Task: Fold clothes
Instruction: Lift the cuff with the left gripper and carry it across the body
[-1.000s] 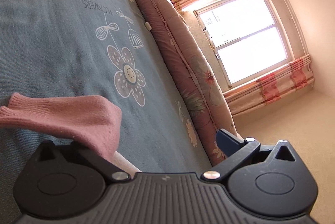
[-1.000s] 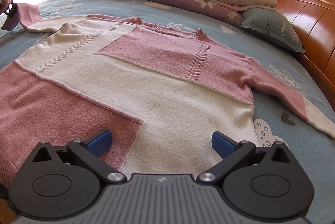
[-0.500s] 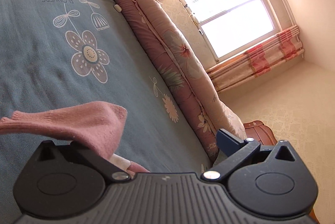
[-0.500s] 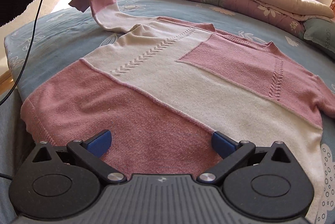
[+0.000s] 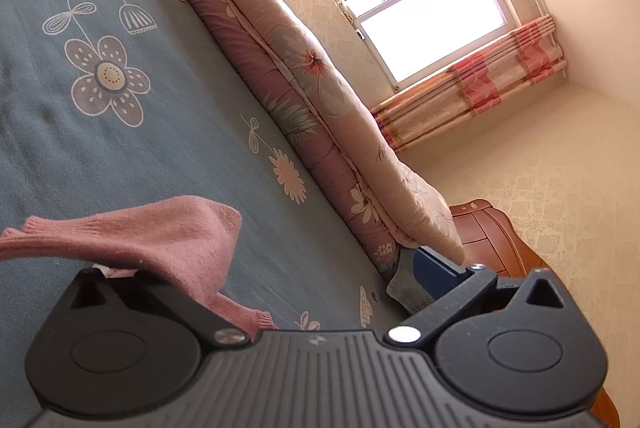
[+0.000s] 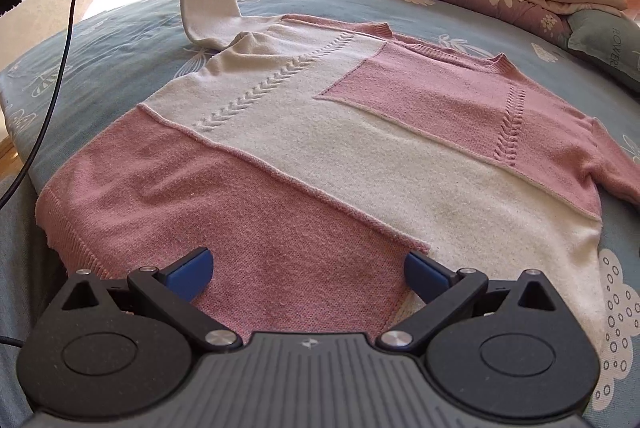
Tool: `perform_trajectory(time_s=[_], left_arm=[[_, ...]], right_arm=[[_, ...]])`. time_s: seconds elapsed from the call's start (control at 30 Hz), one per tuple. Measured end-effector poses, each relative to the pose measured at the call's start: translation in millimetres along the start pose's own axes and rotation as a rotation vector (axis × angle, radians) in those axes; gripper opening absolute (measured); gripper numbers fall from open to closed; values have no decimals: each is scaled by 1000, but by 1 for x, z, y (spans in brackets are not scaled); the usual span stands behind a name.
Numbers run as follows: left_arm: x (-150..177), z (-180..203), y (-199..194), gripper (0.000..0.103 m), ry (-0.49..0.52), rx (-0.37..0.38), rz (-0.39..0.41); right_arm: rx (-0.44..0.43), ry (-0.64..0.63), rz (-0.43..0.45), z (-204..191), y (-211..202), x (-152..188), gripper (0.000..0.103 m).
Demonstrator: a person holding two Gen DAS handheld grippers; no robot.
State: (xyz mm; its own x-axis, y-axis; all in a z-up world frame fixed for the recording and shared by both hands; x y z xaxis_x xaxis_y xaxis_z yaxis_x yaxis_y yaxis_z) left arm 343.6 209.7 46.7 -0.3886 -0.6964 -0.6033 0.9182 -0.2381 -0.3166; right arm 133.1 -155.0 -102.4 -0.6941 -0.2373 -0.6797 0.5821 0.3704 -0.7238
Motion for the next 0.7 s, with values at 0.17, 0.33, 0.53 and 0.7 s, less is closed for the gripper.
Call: perform_trajectory(time_s=[0.17, 0.33, 0.53, 0.7], left_arm=[[6, 28, 11, 102, 25, 27, -14], [15, 51, 20, 102, 38, 58, -34], [26, 75, 32, 102, 56, 84, -60], [38, 90, 46, 102, 65, 93, -86]], right_arm=[[15, 52, 23, 13, -8, -4, 103], [26, 76, 50, 21, -15, -7, 103], [37, 82, 72, 26, -21, -10, 103], [51, 103, 81, 33, -25, -11, 103]])
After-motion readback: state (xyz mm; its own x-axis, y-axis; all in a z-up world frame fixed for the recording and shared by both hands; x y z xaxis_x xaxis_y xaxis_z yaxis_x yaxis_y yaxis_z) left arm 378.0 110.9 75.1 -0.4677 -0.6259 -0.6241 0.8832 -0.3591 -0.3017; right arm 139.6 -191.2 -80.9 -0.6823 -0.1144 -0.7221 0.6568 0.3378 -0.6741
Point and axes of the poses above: each gripper's, at about its wrist camera, not at the fingertips, and y roughly the way its jaws point, z to its right, x to its underside, the point moved 4 cm from there along y, roughly the way its jaws point, and after that the axes turned 9 degrees about y, right-handed, at the moved point
